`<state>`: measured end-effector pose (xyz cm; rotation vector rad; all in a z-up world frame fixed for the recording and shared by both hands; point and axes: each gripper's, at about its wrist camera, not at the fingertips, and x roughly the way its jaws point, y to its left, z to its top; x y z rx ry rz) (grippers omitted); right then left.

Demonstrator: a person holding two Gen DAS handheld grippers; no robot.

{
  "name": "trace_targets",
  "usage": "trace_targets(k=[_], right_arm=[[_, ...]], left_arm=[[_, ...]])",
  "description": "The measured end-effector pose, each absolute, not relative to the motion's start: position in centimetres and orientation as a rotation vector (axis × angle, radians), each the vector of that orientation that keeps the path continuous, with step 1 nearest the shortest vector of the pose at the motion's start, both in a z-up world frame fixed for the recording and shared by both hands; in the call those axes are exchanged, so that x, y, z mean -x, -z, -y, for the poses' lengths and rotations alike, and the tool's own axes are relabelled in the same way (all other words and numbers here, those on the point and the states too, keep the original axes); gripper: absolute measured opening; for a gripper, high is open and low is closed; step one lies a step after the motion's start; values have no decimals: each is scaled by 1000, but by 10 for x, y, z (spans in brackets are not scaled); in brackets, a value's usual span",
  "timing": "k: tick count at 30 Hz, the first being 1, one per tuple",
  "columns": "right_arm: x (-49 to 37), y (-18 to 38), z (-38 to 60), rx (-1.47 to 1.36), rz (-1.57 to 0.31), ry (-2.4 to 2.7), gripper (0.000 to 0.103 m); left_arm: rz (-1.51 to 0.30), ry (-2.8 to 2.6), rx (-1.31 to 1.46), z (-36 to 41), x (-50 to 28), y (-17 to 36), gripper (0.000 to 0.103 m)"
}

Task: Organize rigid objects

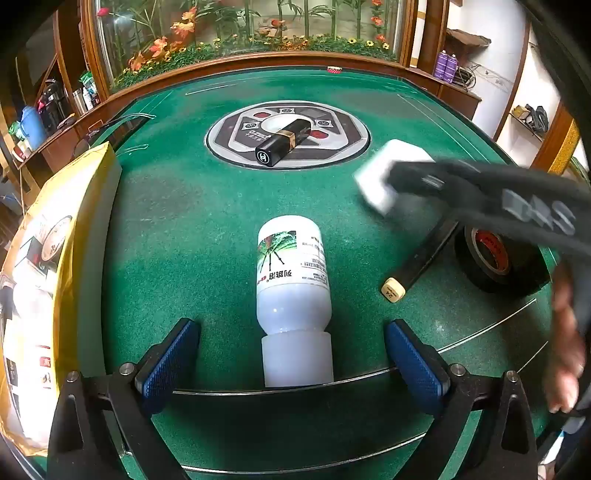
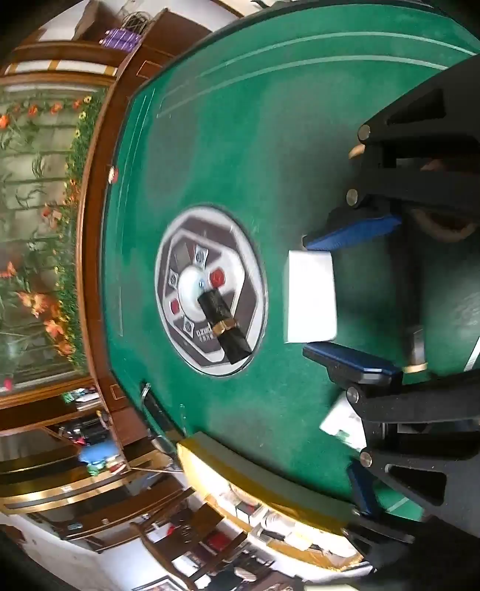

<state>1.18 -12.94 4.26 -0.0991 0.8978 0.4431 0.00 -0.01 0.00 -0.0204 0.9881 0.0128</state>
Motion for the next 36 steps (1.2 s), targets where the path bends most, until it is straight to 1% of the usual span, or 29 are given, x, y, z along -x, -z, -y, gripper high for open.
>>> trace_targets(k=[8,15,17,18,19,23,24,25,27,30,32,36], right_arm=[[37,-40,169,178,-916,-414,49],[69,-34,165,291,-937,-515,50],[77,-35,161,343,-926,-532,55],[80,-38,162,363,-912,-525,62],[82,-41,163,373,-895,-522,66],[84,-70,176,360,-822,-553,70],[82,-79,182,333,-792,-558,73],[77,-88,190,283,-757,-546,79],[63,-98,203,192,-702,-482,85],[20,-99,224,62,-698,-297,86],[-10,-86,244,-20,-728,-153,86],[-44,-47,262,-72,-847,-16,86]], left_arm=[[-988,-13,20,0,0,0,102],[-988,-13,21,0,0,0,103],[-988,-13,20,0,0,0,103],[-988,-13,20,0,0,0,103],[-988,-13,20,0,0,0,103],[-988,-13,20,0,0,0,103],[-988,-13,20,0,0,0,103],[-988,-13,20,0,0,0,103],[-988,-13,20,0,0,0,103],[-988,-13,20,0,0,0,103],[-988,-13,20,0,0,0,103],[-988,-13,20,0,0,0,102]])
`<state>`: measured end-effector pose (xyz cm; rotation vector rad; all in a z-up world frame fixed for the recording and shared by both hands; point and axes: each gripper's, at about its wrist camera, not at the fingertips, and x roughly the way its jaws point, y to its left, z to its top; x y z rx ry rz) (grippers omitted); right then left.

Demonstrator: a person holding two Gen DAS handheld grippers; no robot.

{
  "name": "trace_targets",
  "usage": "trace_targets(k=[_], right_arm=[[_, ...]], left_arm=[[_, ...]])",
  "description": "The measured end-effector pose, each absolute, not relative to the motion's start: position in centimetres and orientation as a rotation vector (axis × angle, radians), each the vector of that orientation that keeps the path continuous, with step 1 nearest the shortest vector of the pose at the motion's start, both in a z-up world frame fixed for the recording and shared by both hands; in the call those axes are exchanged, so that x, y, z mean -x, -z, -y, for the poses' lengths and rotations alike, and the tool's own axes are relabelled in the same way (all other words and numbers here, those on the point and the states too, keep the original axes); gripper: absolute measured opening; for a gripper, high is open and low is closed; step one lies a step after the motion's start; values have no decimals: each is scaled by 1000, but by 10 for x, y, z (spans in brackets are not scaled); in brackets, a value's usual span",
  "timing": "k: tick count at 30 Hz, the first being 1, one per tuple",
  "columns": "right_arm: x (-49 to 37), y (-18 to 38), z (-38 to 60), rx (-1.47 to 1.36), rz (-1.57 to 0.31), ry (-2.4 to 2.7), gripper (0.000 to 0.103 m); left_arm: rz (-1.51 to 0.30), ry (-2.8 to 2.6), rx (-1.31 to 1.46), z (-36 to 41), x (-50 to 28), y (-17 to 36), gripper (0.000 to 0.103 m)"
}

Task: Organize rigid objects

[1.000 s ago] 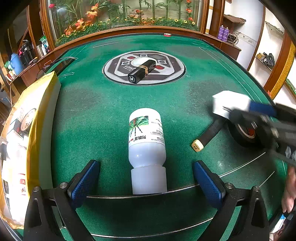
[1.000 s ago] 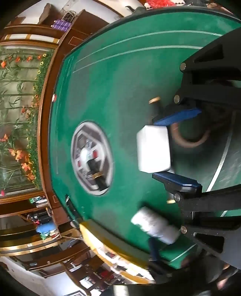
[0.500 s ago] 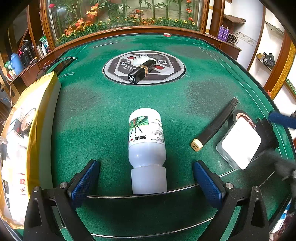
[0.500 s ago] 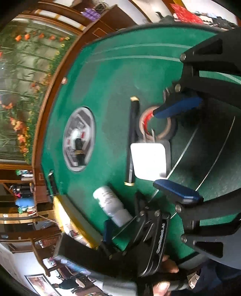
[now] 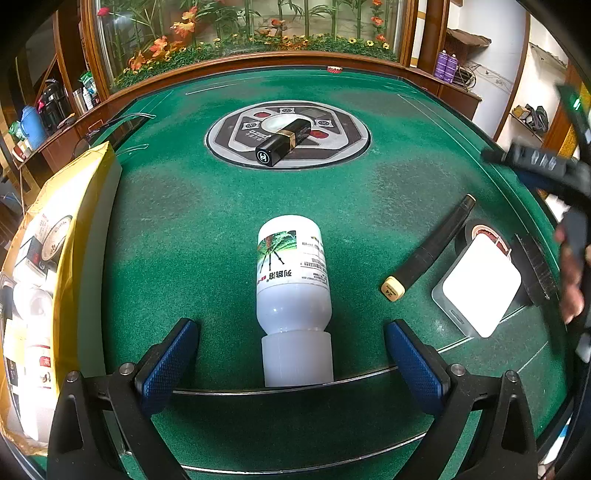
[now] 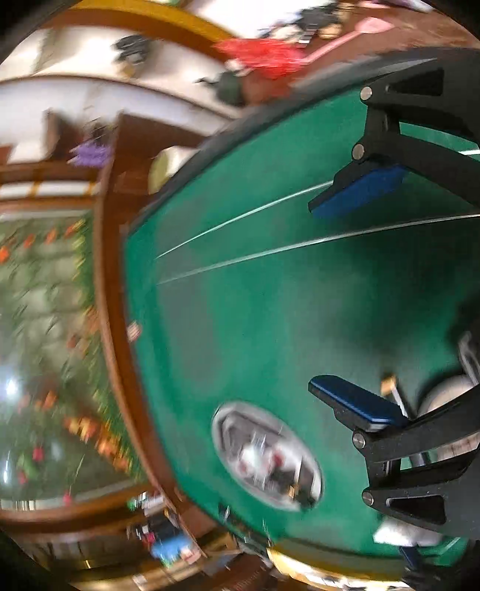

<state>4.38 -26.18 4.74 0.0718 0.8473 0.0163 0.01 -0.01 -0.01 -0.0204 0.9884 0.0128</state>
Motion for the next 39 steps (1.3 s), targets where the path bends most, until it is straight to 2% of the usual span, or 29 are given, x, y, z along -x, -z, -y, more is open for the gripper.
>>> trace_targets(k=[4,10,20,39], right_arm=[[-54,-22,268,-86,-955,-27,86],[-45,-22,280,-108,-965,-25,86],[-36,-29,294,-209,-938,-68,86],[-33,-37,300,-174,-892,-35,86]], left_arm=[[-988,-13,21,0,0,0,103],[-988,-13,21,0,0,0,103],[-988,-13,19,0,0,0,103],[-988,-17,26,-3,5,-2,103]])
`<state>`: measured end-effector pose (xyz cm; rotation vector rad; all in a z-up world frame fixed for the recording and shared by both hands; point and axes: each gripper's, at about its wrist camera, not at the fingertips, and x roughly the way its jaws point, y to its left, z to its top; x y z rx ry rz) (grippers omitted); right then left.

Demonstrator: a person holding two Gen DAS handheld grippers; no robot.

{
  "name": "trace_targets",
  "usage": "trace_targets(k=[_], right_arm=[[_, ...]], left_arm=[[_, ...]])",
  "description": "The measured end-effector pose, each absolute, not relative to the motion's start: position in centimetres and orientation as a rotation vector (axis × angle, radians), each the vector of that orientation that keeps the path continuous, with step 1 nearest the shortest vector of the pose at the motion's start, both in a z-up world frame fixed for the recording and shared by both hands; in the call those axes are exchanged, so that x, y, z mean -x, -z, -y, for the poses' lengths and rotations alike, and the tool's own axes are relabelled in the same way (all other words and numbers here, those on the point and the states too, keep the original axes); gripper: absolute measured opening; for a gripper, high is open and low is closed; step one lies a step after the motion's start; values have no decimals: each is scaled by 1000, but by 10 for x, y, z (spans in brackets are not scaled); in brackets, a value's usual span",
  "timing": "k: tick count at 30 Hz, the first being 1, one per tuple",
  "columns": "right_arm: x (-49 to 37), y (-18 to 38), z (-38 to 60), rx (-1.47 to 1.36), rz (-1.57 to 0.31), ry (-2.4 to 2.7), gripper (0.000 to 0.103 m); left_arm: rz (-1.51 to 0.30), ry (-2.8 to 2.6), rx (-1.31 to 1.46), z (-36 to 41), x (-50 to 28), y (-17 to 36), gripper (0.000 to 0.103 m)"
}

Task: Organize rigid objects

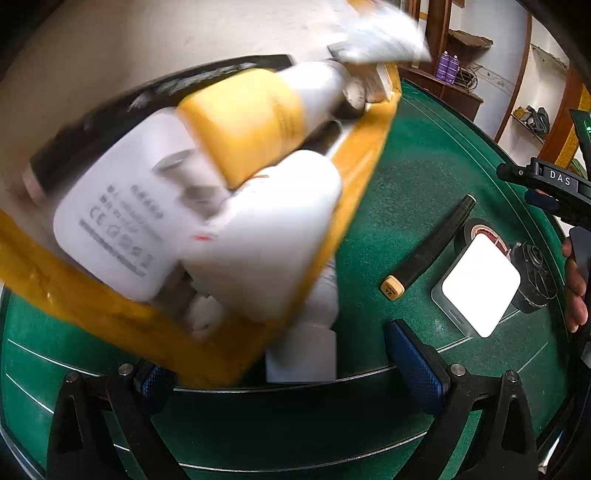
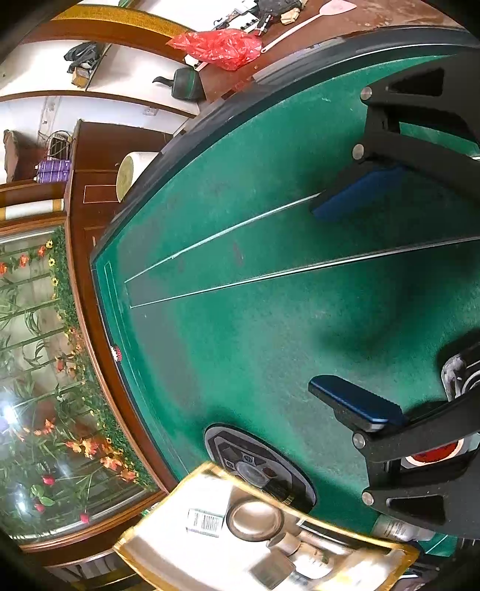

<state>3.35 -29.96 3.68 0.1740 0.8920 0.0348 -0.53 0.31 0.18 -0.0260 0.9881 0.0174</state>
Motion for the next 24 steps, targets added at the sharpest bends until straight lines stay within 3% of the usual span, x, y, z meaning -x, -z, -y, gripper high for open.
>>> trace_targets(k=[24], right_arm=[[-33,-34,306,-197,-884,-12,86]], left_arm=[[-977,-45,36,-4,25,-9,103]])
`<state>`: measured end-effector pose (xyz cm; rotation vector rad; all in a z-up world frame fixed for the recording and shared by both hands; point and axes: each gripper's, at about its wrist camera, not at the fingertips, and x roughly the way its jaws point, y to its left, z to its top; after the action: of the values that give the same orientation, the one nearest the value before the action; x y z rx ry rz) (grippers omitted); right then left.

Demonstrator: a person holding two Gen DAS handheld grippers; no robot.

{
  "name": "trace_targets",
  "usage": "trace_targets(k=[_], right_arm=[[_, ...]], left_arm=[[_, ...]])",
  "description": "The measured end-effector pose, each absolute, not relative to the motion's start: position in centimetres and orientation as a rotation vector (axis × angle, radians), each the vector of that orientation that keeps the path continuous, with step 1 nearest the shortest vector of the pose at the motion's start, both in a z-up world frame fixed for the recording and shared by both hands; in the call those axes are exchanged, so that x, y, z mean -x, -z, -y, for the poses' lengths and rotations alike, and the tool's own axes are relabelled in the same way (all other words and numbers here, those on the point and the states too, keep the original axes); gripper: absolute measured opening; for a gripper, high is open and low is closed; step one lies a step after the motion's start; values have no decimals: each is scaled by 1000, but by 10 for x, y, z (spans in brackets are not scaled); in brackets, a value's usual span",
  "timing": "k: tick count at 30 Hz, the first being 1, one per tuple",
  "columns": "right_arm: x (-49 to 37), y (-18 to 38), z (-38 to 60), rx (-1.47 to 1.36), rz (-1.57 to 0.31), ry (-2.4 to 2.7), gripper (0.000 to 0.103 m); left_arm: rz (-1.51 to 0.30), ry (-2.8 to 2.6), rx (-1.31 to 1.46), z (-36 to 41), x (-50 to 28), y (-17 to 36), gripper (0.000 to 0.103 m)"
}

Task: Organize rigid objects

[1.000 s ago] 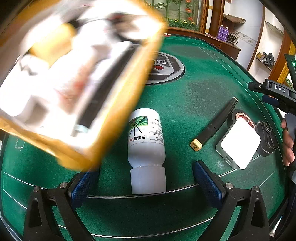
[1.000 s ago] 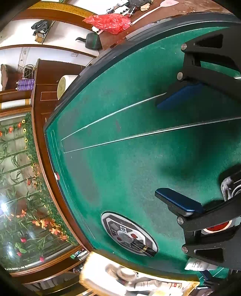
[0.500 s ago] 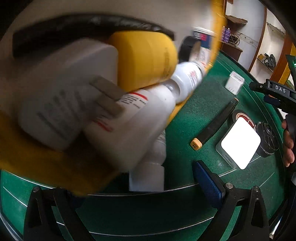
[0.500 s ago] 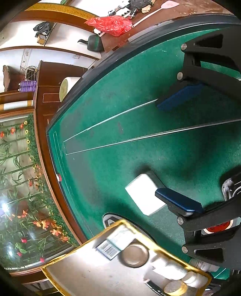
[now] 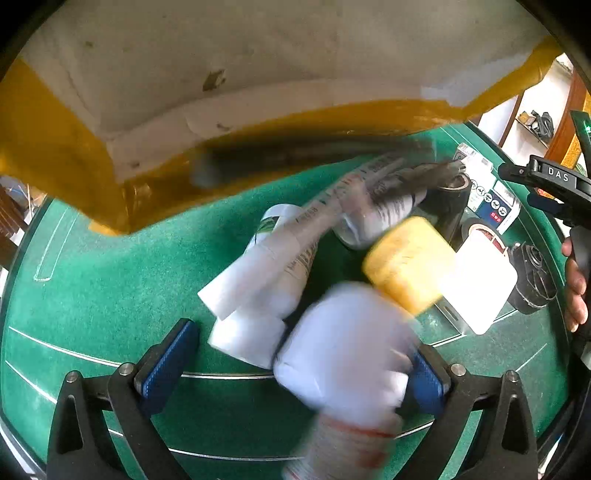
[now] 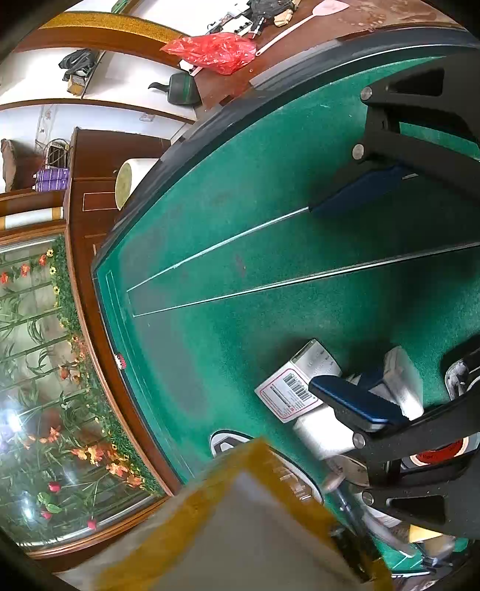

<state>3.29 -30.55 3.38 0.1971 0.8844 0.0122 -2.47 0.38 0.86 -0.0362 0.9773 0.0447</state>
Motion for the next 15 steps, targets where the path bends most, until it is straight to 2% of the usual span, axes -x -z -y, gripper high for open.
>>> trace_targets(k=[15], right_arm=[[-31,-34,310,-226,-878,-25,86]], left_arm=[[-977,-48,40,-4,28,-8,103]])
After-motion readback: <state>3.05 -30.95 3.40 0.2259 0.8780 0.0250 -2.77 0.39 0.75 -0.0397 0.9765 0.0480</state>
